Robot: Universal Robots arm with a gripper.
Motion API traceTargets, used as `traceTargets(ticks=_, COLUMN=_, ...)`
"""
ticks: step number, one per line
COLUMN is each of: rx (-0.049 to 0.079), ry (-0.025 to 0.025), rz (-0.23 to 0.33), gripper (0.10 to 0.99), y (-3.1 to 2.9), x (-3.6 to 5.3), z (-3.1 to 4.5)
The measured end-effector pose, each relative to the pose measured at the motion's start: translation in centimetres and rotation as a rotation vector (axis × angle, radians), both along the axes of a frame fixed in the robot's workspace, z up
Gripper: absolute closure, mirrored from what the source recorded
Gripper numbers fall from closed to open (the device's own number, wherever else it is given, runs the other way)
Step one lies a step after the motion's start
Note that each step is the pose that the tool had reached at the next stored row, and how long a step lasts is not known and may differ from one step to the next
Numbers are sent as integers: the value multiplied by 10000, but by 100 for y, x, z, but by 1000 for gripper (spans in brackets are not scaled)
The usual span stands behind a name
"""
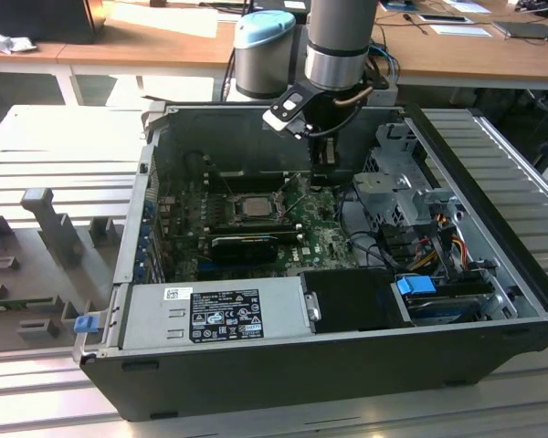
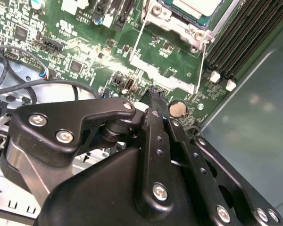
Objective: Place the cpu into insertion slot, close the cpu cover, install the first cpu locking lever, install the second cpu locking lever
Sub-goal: 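Close the cpu cover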
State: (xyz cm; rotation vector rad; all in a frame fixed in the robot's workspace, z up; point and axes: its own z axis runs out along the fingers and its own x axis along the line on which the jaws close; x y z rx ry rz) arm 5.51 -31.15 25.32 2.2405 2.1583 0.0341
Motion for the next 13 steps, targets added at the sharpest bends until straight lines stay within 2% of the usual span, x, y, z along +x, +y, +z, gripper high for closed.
traceTargets(ticks=3, rx=1, ry=-1, rz=-3, gripper=980, y=0, x=-61, z=-3)
traceTargets(ticks=4, rx=1, ry=-35, rz=0, gripper=980, y=1, x=-96, z=-4)
traceTargets(ticks=8, rx=0, ry=-114, rz=-2, gripper=980, y=0, x=-157, z=-5)
traceTargets(ticks=10, rx=1, ry=-114, rz=-2, gripper=980, y=0, x=-173, z=-6)
traceTargets(ticks=13, rx=1, ry=-112, rz=-3, gripper=980, y=0, x=-244, z=-6)
